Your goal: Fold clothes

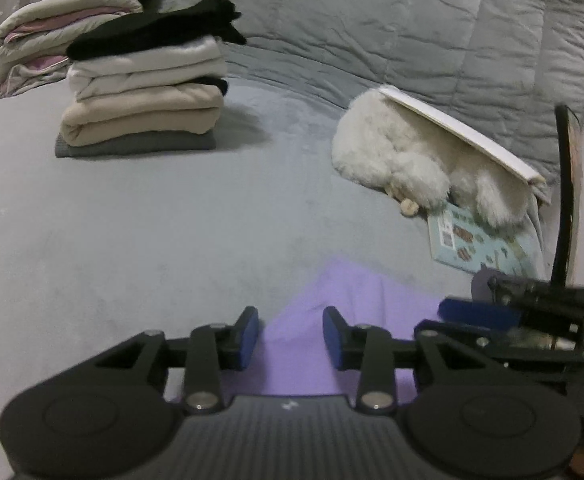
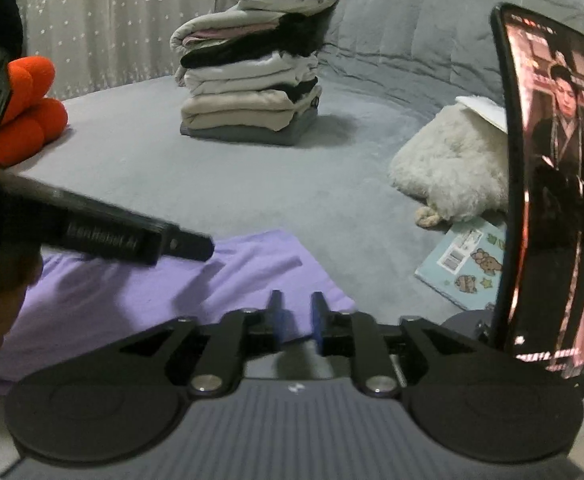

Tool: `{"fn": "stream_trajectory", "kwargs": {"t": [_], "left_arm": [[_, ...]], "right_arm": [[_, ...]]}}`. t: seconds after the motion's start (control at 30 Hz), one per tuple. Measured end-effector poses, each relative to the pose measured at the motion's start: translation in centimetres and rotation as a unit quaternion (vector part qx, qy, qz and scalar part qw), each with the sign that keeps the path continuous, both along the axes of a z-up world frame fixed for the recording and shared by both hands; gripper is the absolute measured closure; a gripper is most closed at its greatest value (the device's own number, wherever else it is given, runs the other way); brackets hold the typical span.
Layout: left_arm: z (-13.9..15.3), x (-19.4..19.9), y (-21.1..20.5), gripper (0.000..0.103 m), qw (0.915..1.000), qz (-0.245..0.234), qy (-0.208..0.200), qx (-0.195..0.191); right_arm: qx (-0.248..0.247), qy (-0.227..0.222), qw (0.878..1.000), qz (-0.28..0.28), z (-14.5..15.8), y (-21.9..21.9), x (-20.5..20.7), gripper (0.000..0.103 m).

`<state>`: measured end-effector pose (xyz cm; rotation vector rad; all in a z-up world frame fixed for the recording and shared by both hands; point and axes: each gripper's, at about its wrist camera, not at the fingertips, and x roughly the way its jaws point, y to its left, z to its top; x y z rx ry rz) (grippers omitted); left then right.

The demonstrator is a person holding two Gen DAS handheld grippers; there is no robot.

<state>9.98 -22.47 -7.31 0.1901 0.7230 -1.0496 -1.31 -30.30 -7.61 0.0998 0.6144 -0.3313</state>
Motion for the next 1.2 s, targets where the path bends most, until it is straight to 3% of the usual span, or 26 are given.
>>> {"fn": "stream_trajectory", "kwargs": {"t": [0.3, 0.4, 0.57, 0.9, 1.0, 1.1, 1.2], "left_arm": [[0.8, -0.9, -2.2, 0.070, 0.9987, -0.047, -0.013, -0.014], [0.8, -1.3, -3.3, 0.071, 0.9978, -0.065, -0.017, -0.003], [0.6, -1.9, -4.4, 0.076, 0.9958, -0.087, -0.028, 0.012], [0.6, -1.0, -6.1, 0.076, 0.9950, -0.086, -0.031, 0.041], [0.8, -1.6, -6.1, 0.101, 0.9935, -0.096, -0.044, 0.041], [1.1, -2.4, -5.6, 0.102, 0.9927, -0.096, -0.070, 0.022], [1.1, -2.0, -5.3, 0.102, 0.9946, -0.078, -0.067, 0.017]], "right_arm": [[-0.013, 0.000, 1.000, 0.023, -0.5, 0.7, -0.3, 0.070], [-0.016, 0.013, 1.000, 0.022, -1.1, 0.5, -0.2, 0.075], [-0.018, 0.017, 1.000, 0.019, -1.4, 0.2, -0.6, 0.076], [-0.012, 0.013, 1.000, 0.017, -1.6, 0.1, -0.6, 0.075], [-0.013, 0.013, 1.000, 0.018, -1.6, 0.1, -0.7, 0.075], [-0.015, 0.012, 1.000, 0.017, -1.6, 0.2, -0.8, 0.075], [-0.016, 0.009, 1.000, 0.009, -1.3, 0.1, -0.9, 0.075]]}}
